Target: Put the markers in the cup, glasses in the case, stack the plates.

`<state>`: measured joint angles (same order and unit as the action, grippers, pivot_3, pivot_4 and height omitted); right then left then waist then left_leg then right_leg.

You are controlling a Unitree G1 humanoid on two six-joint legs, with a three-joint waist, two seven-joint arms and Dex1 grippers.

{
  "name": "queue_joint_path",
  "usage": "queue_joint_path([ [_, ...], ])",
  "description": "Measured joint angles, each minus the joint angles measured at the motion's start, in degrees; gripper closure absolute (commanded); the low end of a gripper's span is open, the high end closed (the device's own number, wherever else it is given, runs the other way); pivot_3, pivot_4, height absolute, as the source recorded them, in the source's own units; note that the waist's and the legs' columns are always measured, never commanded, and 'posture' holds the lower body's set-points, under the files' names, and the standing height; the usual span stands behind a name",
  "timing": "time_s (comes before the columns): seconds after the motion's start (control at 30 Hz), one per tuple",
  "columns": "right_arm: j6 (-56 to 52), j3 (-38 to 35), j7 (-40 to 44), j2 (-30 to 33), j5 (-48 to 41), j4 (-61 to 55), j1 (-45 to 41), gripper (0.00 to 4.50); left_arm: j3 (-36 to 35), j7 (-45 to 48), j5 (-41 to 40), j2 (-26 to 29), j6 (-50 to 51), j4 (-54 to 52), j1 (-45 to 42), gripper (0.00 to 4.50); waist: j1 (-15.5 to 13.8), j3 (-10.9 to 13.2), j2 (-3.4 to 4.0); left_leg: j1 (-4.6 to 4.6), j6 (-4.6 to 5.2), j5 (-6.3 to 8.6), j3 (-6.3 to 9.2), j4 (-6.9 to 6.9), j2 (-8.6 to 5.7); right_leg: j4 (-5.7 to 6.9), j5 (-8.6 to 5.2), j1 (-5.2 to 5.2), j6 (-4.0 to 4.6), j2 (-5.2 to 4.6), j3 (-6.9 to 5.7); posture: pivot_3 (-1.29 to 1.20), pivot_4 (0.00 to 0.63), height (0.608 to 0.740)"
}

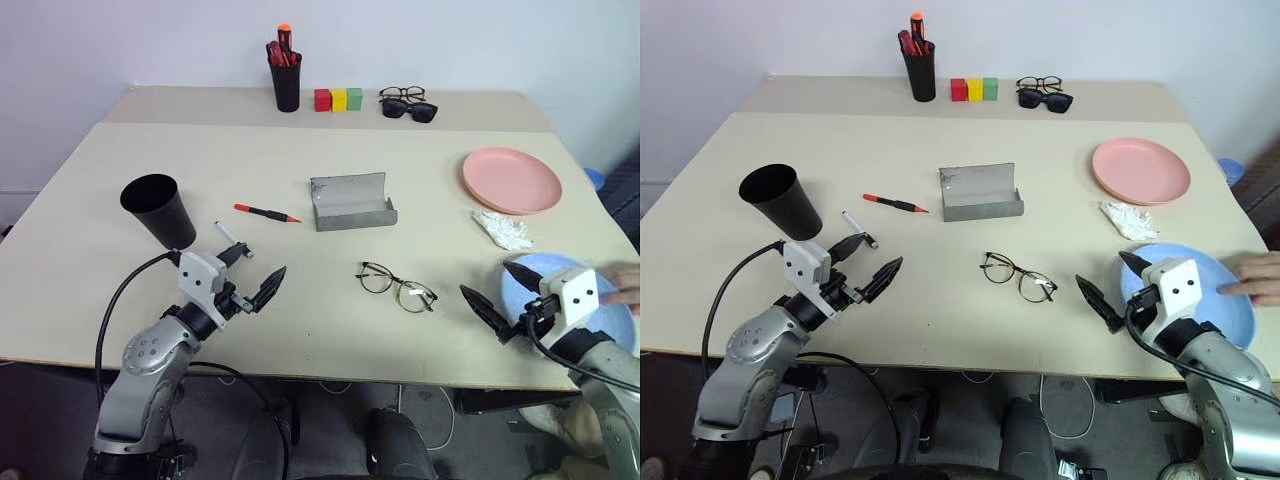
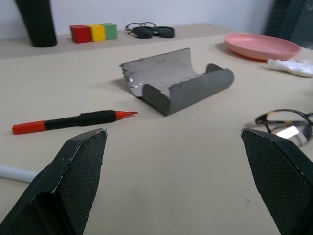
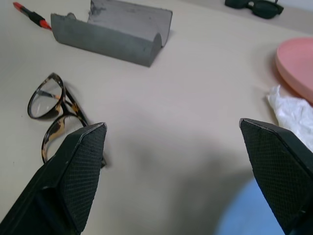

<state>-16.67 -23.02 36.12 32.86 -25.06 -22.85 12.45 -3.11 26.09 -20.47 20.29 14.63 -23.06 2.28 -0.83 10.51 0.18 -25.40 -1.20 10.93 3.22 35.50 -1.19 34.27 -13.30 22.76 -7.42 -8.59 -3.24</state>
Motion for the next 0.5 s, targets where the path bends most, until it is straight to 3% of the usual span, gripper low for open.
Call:
queue_joint_path([
  [0.13,0.22,1.01,1.19,0.93,0.13,1.45,-2.89,0.06,0.13,-8.73,5.39,-3.0,3.76,-0.35,-2.9,0.0,-0.05,0.01,-0.02,0.01,0.02,-0.01,0.02,0.07,-0.02,0.06,0.01,-0.03,-0.01,0.01,-0.01,0.0,0.15,0.74],
  [0.3,0.8,3.59,5.73,2.42,-0.67,4.63,-8.9,0.06,-1.53,-23.18,6.61,-10.98,19.41,-0.84,-12.64,0.0,-0.05,0.05,-0.1,-0.01,0.16,-0.1,0.08,0.39,-0.05,0.16,0.1,-0.15,-0.2,0.04,-0.03,0.0,0.15,0.74],
  [0.5,0.89,7.08,14.14,6.06,-2.79,7.99,-16.57,0.06,-9.11,-38.01,7.26,-20.1,37.05,0.59,-26.38,0.0,0.01,0.26,-0.46,0.0,0.19,-0.11,0.12,0.61,-0.06,0.29,0.13,-0.21,-0.27,0.06,-0.04,0.0,0.15,0.74],
])
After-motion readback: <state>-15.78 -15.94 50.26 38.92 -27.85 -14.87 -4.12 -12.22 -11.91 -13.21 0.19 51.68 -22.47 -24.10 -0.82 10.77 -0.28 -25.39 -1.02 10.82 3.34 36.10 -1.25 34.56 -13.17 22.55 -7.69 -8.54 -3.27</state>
